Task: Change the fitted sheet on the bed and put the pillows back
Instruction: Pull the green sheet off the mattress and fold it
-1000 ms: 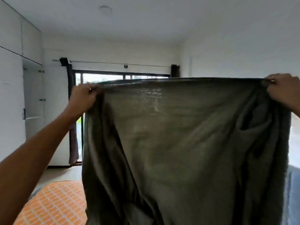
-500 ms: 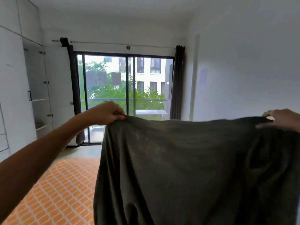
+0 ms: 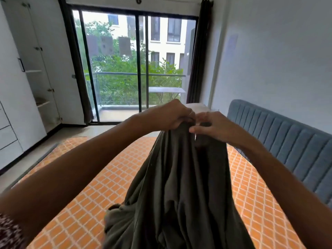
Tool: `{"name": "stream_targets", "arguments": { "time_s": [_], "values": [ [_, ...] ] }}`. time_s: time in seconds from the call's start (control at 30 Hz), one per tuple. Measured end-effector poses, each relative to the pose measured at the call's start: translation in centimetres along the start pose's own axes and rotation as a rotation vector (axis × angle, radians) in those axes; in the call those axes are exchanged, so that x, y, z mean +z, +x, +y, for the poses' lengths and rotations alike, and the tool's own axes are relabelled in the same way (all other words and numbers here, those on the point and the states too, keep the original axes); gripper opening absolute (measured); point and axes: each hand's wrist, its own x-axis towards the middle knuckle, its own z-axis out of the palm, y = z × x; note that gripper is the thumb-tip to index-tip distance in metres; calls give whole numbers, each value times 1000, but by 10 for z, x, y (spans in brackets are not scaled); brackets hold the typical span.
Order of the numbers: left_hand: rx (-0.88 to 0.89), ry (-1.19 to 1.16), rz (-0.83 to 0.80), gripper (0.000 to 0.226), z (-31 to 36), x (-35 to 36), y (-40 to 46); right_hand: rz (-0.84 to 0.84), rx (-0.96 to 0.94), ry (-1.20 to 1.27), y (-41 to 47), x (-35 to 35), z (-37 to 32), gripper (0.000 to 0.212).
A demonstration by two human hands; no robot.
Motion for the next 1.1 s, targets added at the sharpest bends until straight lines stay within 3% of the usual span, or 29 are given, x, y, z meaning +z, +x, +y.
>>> {"name": "stream_targets", "arguments": {
  "time_s": [0.13, 0.33, 0.4, 0.5, 0.6, 0.7, 0.8, 0.93, 1.1],
  "values": [
    [-86, -50, 114, 27, 1, 5, -16, -46, 84, 255, 2, 28, 8, 50],
    [-426, -215, 383, 17, -5, 37, -58, 139, -47, 86, 15, 56, -1, 30],
    [-543, -333, 421, 28, -1, 56, -81, 145, -81, 46, 17, 57, -5, 27],
    [-654, -488, 351, 58, 9, 90, -133, 147, -91, 42, 7, 51, -2, 23],
    [-787, -546, 466, 64, 25, 129, -193, 141, -66, 39, -14, 39, 8, 14],
    [-895, -454, 613, 52, 57, 164, -229, 134, -50, 50, -31, 30, 19, 42],
    [-901, -460, 572, 41, 92, 198, -234, 149, -26, 44, -41, 28, 25, 61],
    [-933, -490, 380, 39, 104, 236, -235, 182, -29, 19, -52, 26, 32, 65],
    [-866, -490, 281, 66, 130, 246, -243, 220, 3, 39, -56, 19, 48, 53]
  ]
}}
